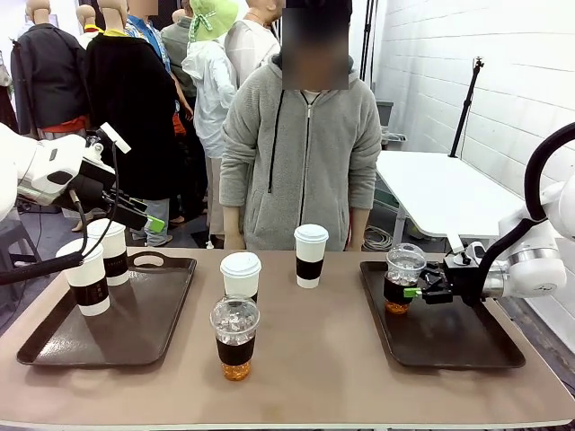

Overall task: Distribute the coffee onto the tray.
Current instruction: Pick up one iced Americano and place it on the right Handle tray, then pick up another iced Americano from the middle of the table and place it on the right Handle tray.

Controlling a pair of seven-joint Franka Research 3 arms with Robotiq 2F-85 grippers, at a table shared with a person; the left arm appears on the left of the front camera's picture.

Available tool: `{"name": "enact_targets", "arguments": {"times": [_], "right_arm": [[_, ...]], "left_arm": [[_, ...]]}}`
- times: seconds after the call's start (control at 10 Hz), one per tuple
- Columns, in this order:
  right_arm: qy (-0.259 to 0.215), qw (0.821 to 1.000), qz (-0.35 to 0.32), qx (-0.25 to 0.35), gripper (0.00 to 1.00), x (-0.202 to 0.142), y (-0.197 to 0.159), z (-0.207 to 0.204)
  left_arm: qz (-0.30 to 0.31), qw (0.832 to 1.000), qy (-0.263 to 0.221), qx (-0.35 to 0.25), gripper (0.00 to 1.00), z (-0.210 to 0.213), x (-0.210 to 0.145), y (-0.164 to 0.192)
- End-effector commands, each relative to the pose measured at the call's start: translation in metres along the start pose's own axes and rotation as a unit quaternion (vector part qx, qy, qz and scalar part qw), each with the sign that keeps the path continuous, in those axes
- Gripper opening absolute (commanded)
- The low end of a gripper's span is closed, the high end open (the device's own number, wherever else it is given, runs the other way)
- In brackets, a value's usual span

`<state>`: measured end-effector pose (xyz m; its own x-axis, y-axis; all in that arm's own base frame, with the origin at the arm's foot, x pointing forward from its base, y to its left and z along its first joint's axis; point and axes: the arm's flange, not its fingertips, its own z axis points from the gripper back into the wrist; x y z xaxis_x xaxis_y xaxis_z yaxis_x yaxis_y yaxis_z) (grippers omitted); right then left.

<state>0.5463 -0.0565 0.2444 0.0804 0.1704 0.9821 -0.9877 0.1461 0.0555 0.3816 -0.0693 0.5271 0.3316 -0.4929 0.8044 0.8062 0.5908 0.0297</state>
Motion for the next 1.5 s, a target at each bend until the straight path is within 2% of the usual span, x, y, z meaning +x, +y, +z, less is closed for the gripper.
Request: {"name": "enact_targets", "arguments": {"times": [0.0, 0.6, 0.7, 0.8, 1.4], "right_arm": [[0.012, 1.000, -0.016, -0.014, 1.00, -0.002, 0.009, 0.014], [0.016, 0.998, -0.024, -0.057, 1.00, -0.011, 0.030, 0.054], [0.101, 0.992, 0.007, -0.077, 1.00, 0.006, 0.032, 0.034], [0.004, 0.998, -0.026, -0.055, 1.00, -0.016, 0.020, 0.058], [0.004, 0.998, -0.026, -0.055, 1.00, -0.016, 0.020, 0.058]], "left_arm": [[-0.009, 1.000, -0.004, -0.007, 1.00, -0.001, -0.003, 0.004], [-0.009, 1.000, -0.004, -0.007, 1.00, -0.001, -0.003, 0.004], [-0.009, 1.000, -0.004, -0.007, 1.00, -0.001, -0.003, 0.004], [-0.009, 1.000, -0.004, -0.007, 1.00, -0.001, -0.003, 0.004], [-0.009, 1.000, -0.004, -0.007, 1.00, -0.001, -0.003, 0.004]]}}
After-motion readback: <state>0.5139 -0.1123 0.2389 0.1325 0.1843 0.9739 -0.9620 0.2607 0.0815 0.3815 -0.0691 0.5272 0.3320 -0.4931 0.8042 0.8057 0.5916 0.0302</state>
